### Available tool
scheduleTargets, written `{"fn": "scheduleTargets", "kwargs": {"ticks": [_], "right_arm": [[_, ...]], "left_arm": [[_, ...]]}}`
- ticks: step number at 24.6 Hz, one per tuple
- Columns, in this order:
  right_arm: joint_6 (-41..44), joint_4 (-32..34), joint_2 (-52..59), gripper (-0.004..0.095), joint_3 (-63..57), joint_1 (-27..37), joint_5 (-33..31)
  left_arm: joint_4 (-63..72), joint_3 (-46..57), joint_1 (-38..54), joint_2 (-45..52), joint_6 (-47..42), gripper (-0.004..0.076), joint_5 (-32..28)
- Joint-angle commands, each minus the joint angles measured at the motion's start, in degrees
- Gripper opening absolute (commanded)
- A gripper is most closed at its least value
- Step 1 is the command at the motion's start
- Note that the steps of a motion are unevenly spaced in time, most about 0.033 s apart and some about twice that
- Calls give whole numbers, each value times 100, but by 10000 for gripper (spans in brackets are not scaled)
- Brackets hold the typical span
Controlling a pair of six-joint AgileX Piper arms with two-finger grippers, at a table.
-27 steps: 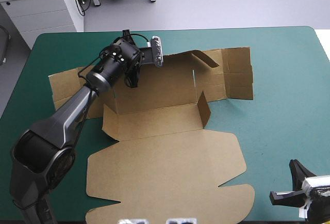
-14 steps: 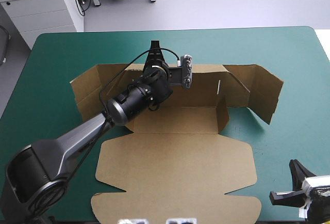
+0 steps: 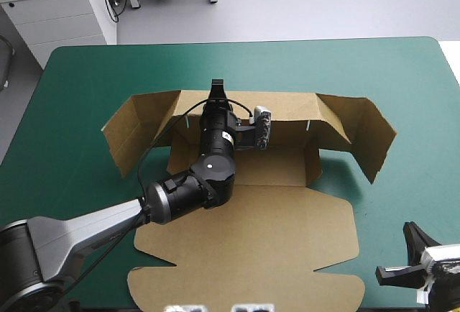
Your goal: Fold the box
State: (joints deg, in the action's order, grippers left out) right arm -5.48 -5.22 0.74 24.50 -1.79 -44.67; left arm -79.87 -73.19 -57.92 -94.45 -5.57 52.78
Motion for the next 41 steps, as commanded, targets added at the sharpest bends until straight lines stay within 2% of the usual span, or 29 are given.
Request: {"fn": "scheduleTargets", "kwargs": {"ticks": [1, 4, 6, 19, 25, 29, 33, 36, 39, 41], "right_arm": [[-37, -22, -53, -14, 140, 46, 455], [-37, -22, -53, -14, 140, 46, 455], [-37, -22, -53, -14, 140, 46, 455], [-37, -22, -53, -14, 140, 46, 455], [-37, 24, -152, -14, 140, 46, 455], [-37, -63, -939, -14, 289, 46, 408], [-37, -487, -2542, -14, 1472, 46, 1048], [-90, -564, -3623, -14, 2399, 46, 1496], [-90, -564, -5147, -14, 3637, 46, 1205], [-90, -564, -5771, -14, 4160, 46, 951]], "left_arm": [[-1359, 159, -39, 292, -1130, -8, 67], [-2061, 452, -39, 292, -1943, -8, 38], [-2284, 644, -39, 292, -2162, -8, 38], [-1900, 888, -51, 292, -2254, -8, 424], [-1850, 896, -378, 292, -2240, -8, 462], [-1876, 896, -493, 292, -2240, -8, 487], [-1925, 946, -493, 292, -2240, -8, 487], [-1914, 946, -493, 292, -2217, -8, 487], [-1914, 946, -493, 292, -2217, -8, 487], [-1914, 946, -493, 292, -2217, -8, 532]]}}
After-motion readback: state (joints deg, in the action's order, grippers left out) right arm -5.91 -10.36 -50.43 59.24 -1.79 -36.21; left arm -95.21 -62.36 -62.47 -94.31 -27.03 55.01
